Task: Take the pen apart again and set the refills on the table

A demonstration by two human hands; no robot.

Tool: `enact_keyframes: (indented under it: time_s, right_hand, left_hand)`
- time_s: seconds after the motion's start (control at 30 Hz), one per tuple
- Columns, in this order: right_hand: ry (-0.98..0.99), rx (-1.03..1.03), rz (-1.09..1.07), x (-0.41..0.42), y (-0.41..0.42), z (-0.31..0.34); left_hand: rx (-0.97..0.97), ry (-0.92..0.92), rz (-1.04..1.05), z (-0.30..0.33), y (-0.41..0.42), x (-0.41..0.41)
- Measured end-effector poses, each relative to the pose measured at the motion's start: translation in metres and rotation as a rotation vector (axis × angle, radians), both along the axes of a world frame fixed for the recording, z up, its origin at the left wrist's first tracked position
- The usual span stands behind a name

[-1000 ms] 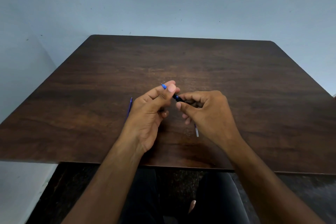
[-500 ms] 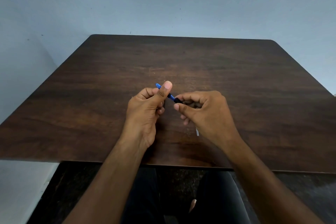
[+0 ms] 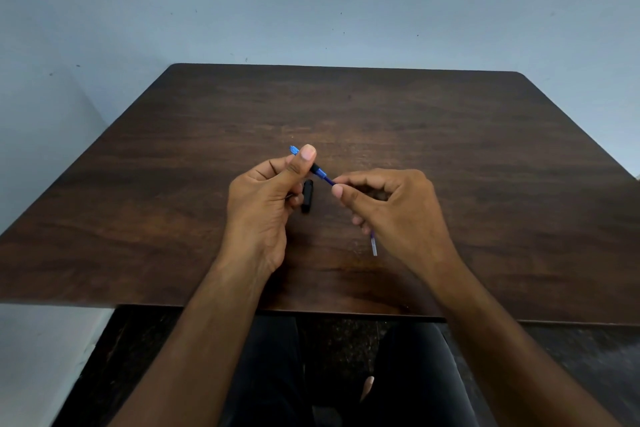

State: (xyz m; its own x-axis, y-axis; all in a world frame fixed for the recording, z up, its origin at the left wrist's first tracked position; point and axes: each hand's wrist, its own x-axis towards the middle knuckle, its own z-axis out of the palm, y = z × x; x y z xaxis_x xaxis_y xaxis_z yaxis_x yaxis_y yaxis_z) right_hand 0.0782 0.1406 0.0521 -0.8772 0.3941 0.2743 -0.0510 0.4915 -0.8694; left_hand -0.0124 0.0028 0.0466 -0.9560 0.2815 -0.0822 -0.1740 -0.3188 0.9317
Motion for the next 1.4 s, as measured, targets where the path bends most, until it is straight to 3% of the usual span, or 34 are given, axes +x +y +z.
enact_keyframes:
  time_s: [0.23, 0.33, 0.43, 0.67, 0.9, 1.03, 1.4]
  right_hand:
    - [0.002, -0.011, -0.023, 0.002, 0.005, 0.0]
    - [0.004, -0.044, -0.054, 0.003, 0.008, -0.001]
    - [0.007, -0.076, -0.09, 0.003, 0.01, -0.001]
    - [0.004, -0.111, -0.084, 0.0, 0.007, 0.0]
    - [-0.008, -0.118, -0.074, 0.0, 0.005, 0.0]
    - [-0.005, -0.119, -0.079, 0.001, 0.005, -0.001]
    - [-0.033, -0.105, -0.081, 0.002, 0.003, -0.004]
  left_hand:
    - [0.033, -0.031, 0.085, 0.004, -0.005, -0.012]
    - [-0.038, 0.009, 0.07, 0.005, -0.011, -0.019]
    - [-0.279, 0.064, 0.023, 0.006, -0.018, -0.021]
    - [-1.095, 0.203, -0.128, 0.009, -0.016, -0.009]
    - [-1.392, 0.205, -0.161, 0.011, -0.002, -0.006]
    - [-1.46, 0.225, -0.123, 0.005, 0.004, -0.005]
    - [-1.418, 0.206, -0.11, 0.005, 0.003, -0.004]
